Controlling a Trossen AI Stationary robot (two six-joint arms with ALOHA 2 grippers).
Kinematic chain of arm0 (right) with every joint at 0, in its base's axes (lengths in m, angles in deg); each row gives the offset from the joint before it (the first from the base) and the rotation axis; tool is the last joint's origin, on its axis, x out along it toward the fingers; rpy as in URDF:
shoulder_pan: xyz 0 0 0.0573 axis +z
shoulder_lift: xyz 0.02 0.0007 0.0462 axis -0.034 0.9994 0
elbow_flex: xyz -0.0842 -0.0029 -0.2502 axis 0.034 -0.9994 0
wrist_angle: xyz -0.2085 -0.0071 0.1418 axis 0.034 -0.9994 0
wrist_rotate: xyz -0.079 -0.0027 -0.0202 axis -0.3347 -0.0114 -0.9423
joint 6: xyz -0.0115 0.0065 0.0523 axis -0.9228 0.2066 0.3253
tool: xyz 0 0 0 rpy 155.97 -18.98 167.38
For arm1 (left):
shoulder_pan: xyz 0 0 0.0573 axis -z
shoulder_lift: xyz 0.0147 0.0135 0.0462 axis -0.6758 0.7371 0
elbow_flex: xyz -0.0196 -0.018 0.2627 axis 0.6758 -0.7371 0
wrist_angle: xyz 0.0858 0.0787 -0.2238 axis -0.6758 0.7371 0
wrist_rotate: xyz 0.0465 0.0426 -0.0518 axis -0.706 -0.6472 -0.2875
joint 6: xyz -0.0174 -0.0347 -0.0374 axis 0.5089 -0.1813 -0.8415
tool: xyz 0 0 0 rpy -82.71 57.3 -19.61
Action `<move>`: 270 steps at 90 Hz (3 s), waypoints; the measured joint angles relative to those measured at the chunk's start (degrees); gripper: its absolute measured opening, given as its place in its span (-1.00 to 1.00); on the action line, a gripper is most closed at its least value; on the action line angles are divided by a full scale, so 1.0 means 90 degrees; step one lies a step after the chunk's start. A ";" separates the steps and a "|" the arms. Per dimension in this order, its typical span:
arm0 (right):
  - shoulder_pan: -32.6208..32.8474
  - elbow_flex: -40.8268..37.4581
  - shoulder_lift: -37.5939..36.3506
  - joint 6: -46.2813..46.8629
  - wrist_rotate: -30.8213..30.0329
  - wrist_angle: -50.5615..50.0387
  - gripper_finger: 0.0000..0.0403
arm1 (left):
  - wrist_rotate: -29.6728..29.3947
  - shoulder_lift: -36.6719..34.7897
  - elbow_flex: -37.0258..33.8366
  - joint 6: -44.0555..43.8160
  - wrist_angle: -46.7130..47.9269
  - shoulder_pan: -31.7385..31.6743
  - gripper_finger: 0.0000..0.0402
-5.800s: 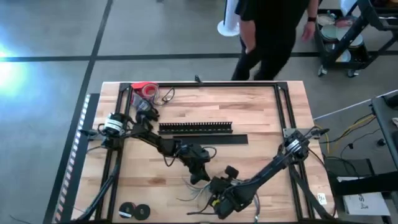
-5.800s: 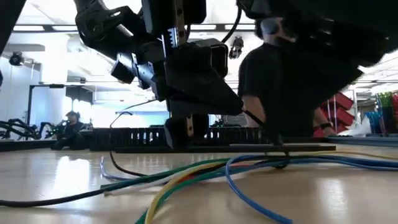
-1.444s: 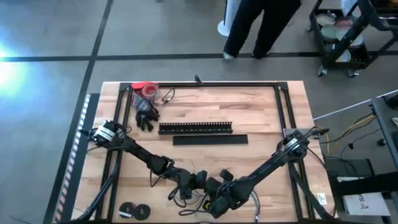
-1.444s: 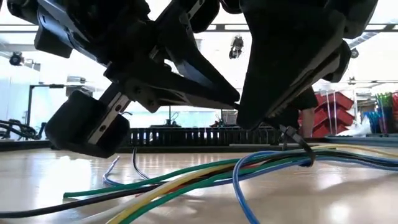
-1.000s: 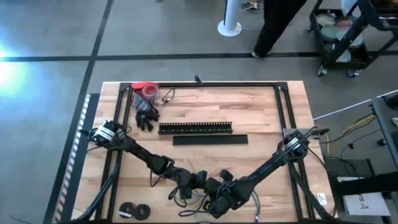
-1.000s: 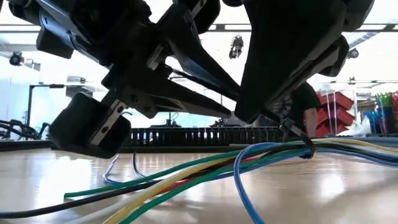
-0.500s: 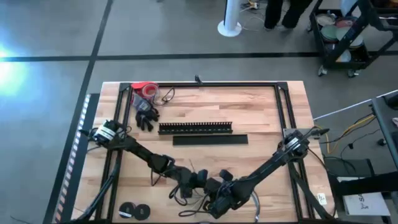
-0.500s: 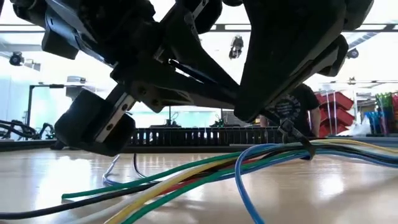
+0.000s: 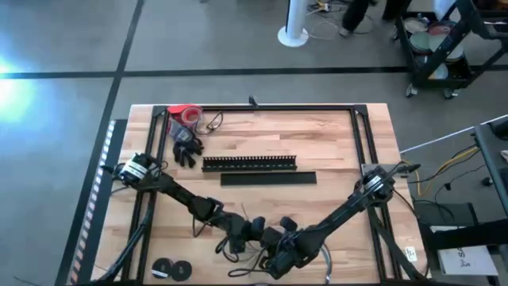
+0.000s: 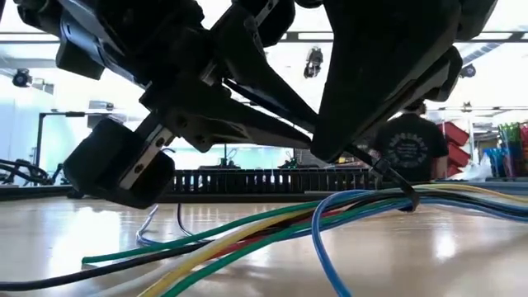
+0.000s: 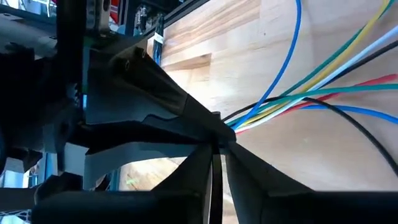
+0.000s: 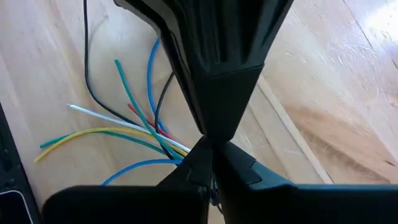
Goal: Ziptie cables
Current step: Wrap the cable wires with the black zip tie
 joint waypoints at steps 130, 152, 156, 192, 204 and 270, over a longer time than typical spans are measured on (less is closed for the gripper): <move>0.0590 -0.0002 -0.0223 0.1533 -0.0397 -0.1322 -0.46 | 0.0438 -0.0053 0.1314 -0.4472 0.2357 -0.0231 -1.00; 0.0620 -0.0002 -0.0242 0.1199 -0.0710 -0.1053 -0.29 | 0.1397 -0.0060 0.1698 -0.5842 0.2779 -0.0496 -1.00; 0.0630 -0.0002 -0.0281 0.1069 -0.0723 -0.1059 -0.25 | 0.1571 -0.0061 0.1697 -0.6107 0.2856 -0.0560 -1.00; 0.0680 -0.0011 -0.0476 -0.0068 -0.0883 -0.0793 -0.10 | 0.2907 -0.0097 0.1523 -0.8042 0.2953 -0.0871 -1.00; 0.0745 -0.0041 -0.0388 -0.0172 -0.0953 -0.0692 -0.12 | 0.3101 -0.0163 0.1523 -0.8513 0.2941 -0.0896 -1.00; 0.0821 -0.0150 -0.0100 0.0047 -0.1585 -0.0094 -0.97 | 0.3146 -0.0182 0.1525 -0.9637 0.2699 -0.1027 -1.00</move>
